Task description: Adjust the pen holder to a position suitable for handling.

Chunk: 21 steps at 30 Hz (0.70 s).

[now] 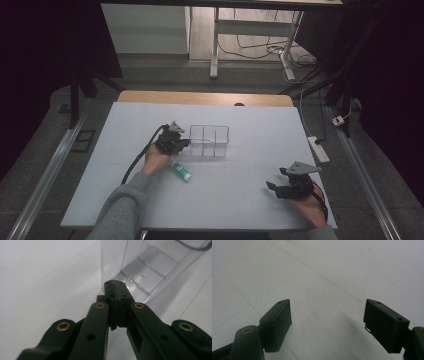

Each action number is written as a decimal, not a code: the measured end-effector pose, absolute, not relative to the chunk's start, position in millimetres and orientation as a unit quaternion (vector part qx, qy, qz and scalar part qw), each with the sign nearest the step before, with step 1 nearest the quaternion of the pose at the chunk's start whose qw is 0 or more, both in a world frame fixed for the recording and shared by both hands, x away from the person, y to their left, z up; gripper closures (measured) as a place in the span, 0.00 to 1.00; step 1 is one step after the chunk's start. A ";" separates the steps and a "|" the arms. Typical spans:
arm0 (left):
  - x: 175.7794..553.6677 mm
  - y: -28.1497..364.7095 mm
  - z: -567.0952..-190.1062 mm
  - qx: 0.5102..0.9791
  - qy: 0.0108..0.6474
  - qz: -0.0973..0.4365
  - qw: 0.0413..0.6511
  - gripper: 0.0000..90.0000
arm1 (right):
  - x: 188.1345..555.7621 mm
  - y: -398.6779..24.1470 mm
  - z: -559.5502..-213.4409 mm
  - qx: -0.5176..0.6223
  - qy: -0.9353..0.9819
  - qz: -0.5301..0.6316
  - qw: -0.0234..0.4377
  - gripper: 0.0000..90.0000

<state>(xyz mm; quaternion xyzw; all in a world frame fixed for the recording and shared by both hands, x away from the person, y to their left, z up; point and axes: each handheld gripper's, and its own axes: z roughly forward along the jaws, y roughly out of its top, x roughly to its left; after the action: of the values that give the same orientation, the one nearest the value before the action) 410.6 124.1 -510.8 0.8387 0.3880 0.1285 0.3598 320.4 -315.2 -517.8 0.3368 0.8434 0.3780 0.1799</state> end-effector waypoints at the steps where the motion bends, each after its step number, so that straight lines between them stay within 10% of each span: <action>1: 410.3 123.7 -510.6 0.840 0.386 0.131 0.358 0.99 | 320.5 -315.3 -517.9 0.336 0.844 0.378 0.180 0.24; 16: 400.4 137.3 -499.5 0.845 0.369 0.154 0.354 0.97 | 319.8 -315.9 -516.9 0.336 0.843 0.378 0.183 0.24; 21: 394.6 144.8 -491.4 0.846 0.364 0.150 0.360 0.80 | 319.8 -316.2 -516.9 0.335 0.842 0.380 0.183 0.24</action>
<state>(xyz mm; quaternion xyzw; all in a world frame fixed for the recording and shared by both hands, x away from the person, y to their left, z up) 394.6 144.8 -491.4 0.8456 0.3644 0.1502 0.3600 319.8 -316.2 -516.9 0.3349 0.8424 0.3804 0.1828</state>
